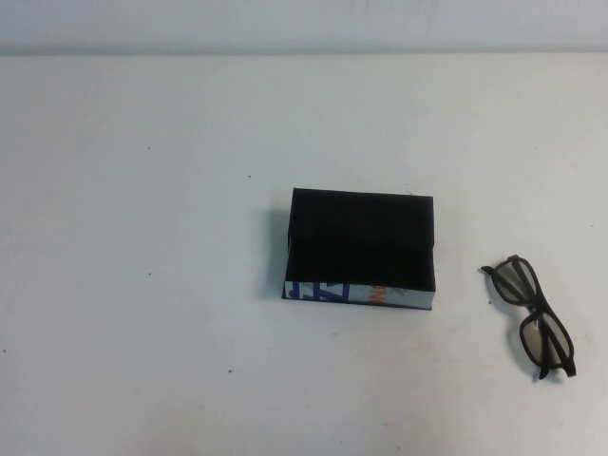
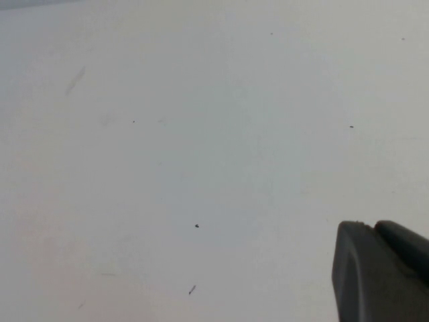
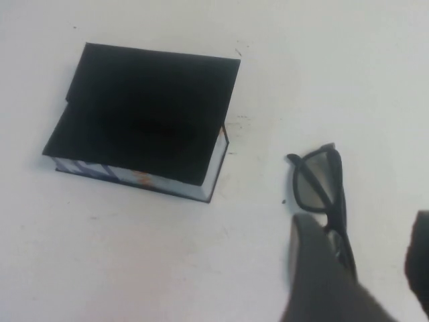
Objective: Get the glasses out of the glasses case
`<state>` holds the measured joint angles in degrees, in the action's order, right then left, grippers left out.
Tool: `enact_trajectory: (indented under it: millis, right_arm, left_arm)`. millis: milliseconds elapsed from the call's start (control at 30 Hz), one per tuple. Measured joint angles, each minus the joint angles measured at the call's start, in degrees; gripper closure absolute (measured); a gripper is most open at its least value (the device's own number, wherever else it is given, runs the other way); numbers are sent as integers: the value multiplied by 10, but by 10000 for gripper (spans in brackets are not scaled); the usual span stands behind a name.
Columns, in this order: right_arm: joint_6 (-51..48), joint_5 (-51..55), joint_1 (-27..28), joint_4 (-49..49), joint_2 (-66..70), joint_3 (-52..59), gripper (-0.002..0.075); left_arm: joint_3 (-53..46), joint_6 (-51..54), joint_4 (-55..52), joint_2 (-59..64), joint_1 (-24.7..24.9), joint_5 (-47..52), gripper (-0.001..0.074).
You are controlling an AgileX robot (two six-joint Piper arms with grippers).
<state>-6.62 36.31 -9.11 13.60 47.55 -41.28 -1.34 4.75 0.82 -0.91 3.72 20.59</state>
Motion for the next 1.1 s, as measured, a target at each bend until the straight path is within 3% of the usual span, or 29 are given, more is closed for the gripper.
enact_trajectory:
  millis: [267, 500, 633, 833, 933, 1100]
  right_arm:
    - [0, -54, 0, -91, -232, 108, 597]
    - [0, -115, 0, -122, -268, 125, 725]
    - [0, -201, 0, -122, -271, 142, 739]
    - [0, -426, 0, -113, -276, 256, 742]
    - [0, -429, 1, -83, -320, 317, 742]
    - [0, -330, 32, -69, -420, 384, 742]
  left_arm:
    - [0, 0, 0, 0, 0, 0, 739]
    - [0, 0, 0, 0, 0, 0, 740]
    - [0, 0, 0, 0, 0, 0, 740]
    - [0, 0, 0, 0, 0, 0, 739]
    - [0, 0, 0, 0, 0, 0, 739]
    - [0, 0, 0, 0, 0, 0, 739]
